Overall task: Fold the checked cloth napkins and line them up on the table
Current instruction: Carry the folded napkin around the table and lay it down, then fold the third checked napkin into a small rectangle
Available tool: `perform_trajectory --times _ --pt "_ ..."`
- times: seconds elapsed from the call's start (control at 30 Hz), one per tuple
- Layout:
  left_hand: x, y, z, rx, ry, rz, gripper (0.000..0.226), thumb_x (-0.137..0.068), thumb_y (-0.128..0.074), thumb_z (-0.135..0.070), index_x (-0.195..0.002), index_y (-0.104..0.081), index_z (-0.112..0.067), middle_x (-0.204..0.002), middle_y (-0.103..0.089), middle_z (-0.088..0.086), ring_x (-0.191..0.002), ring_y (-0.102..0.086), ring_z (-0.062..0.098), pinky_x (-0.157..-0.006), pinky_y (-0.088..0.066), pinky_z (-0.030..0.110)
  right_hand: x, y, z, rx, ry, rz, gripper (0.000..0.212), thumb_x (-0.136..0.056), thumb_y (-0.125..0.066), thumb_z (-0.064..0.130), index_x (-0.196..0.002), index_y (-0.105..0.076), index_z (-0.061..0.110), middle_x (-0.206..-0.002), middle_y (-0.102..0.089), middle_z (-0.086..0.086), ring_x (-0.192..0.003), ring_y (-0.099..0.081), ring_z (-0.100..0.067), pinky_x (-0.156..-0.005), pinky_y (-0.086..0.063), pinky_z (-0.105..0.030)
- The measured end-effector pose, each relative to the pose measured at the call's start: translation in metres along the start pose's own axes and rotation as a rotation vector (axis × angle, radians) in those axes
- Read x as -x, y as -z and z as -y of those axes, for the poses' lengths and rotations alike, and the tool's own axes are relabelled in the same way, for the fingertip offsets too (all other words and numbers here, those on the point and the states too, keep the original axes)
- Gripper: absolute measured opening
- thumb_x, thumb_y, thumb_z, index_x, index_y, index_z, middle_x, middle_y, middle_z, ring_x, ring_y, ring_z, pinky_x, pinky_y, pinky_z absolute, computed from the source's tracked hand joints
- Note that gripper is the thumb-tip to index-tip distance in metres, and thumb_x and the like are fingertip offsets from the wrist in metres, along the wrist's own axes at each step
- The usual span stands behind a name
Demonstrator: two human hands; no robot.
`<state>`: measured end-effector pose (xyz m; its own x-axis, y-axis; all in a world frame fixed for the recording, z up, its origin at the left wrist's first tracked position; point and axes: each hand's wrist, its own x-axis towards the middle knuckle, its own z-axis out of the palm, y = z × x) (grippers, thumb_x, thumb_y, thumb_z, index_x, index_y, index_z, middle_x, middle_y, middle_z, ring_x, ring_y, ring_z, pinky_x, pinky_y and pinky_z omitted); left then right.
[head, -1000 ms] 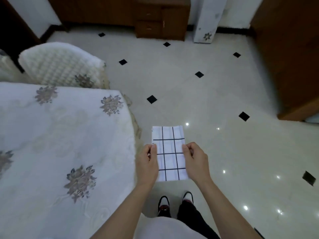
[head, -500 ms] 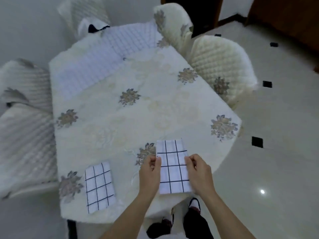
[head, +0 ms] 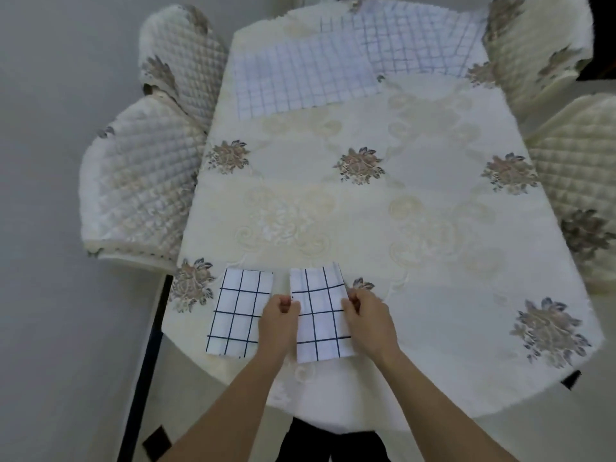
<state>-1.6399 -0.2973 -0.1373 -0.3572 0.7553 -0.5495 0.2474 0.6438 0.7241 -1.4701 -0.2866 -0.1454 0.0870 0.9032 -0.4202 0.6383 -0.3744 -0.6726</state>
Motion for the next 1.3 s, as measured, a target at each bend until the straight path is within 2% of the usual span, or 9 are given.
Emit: perform_trajectory --times 0.13,0.3,0.5,0.73,0.83,0.93,1.0,1.13,1.3 --pt "-0.023 0.003 -0.011 -0.095 -0.042 -0.032 0.011 -0.095 -0.061 -0.024 -0.085 -0.06 -0.021 -0.084 -0.066 -0.002 -0.082 -0.063 0.02 -0.075 -0.049 0.033 -0.021 -0.011 0.014 0.056 -0.045 -0.053 0.02 -0.1 -0.052 0.03 -0.097 -0.063 0.014 -0.088 -0.065 -0.002 -0.084 -0.06 -0.022 -0.072 -0.048 -0.036" --pt "-0.035 0.005 -0.016 -0.257 -0.094 -0.003 0.01 -0.095 -0.062 -0.028 -0.092 -0.061 -0.019 -0.084 -0.066 -0.006 -0.082 -0.062 0.015 -0.07 -0.045 0.027 -0.032 -0.015 0.018 0.095 -0.108 -0.1 0.018 -0.099 -0.052 0.035 -0.092 -0.059 0.021 -0.088 -0.063 0.003 -0.081 -0.059 -0.018 -0.069 -0.048 -0.035" --pt "-0.033 0.011 -0.01 -0.367 -0.173 -0.085 0.017 -0.097 -0.057 -0.035 -0.1 -0.057 -0.018 -0.091 -0.064 -0.006 -0.085 -0.061 0.016 -0.078 -0.052 0.037 -0.025 -0.014 0.018 0.107 -0.132 -0.174 0.016 -0.099 -0.051 0.035 -0.095 -0.053 0.02 -0.092 -0.05 0.004 -0.073 -0.052 -0.013 -0.064 -0.04 -0.033" --pt "-0.017 0.018 -0.015 -0.393 -0.298 -0.132 0.014 -0.095 -0.061 -0.026 -0.104 -0.057 -0.016 -0.096 -0.058 -0.003 -0.09 -0.057 0.02 -0.077 -0.049 0.036 -0.013 0.005 0.013 0.106 -0.151 -0.168 0.019 -0.1 -0.051 0.038 -0.095 -0.056 0.021 -0.091 -0.054 0.006 -0.076 -0.054 -0.011 -0.068 -0.048 -0.035" --pt "-0.011 0.016 -0.023 -0.485 -0.519 -0.189 0.018 -0.091 -0.066 -0.022 -0.106 -0.06 -0.013 -0.098 -0.058 0.001 -0.091 -0.053 0.023 -0.075 -0.049 0.037 -0.01 0.018 0.017 0.134 -0.072 -0.177 0.018 -0.099 -0.051 0.036 -0.099 -0.057 0.02 -0.096 -0.056 0.003 -0.082 -0.055 -0.013 -0.071 -0.05 -0.036" --pt "-0.008 0.011 -0.043 -0.572 -0.734 -0.209 0.03 -0.089 -0.067 -0.023 -0.118 -0.061 -0.014 -0.112 -0.062 0.002 -0.099 -0.057 0.025 -0.076 -0.051 0.039 -0.01 0.037 0.026 0.186 0.058 -0.201 0.025 -0.099 -0.051 0.034 -0.117 -0.059 0.018 -0.113 -0.058 0.0 -0.101 -0.055 -0.018 -0.079 -0.048 -0.036" --pt "-0.003 0.007 -0.063 -0.611 -0.845 -0.206 0.04 -0.091 -0.062 -0.029 -0.128 -0.059 -0.014 -0.125 -0.062 0.004 -0.112 -0.058 0.026 -0.085 -0.052 0.043 -0.009 0.053 0.036 0.263 0.164 -0.249 0.032 -0.099 -0.052 0.033 -0.126 -0.059 0.017 -0.122 -0.058 -0.002 -0.111 -0.053 -0.022 -0.086 -0.048 -0.037" --pt "0.02 0.002 -0.106 -0.691 -0.982 -0.233 0.055 -0.092 -0.044 -0.044 -0.139 -0.054 -0.017 -0.14 -0.057 0.004 -0.129 -0.052 0.026 -0.105 -0.045 0.048 0.0 0.09 0.053 0.403 0.384 -0.44 0.038 -0.091 -0.064 0.029 -0.125 -0.063 0.011 -0.126 -0.062 -0.009 -0.115 -0.059 -0.031 -0.091 -0.052 -0.044" --pt "0.049 0.004 -0.125 -0.771 -1.148 -0.281 0.06 -0.091 -0.047 -0.047 -0.145 -0.049 -0.02 -0.148 -0.051 0.002 -0.138 -0.045 0.025 -0.113 -0.036 0.05 0.02 0.119 0.06 0.564 0.542 -0.594 0.051 -0.086 -0.067 0.034 -0.132 -0.06 0.012 -0.139 -0.057 -0.014 -0.133 -0.05 -0.035 -0.108 -0.044 -0.053"
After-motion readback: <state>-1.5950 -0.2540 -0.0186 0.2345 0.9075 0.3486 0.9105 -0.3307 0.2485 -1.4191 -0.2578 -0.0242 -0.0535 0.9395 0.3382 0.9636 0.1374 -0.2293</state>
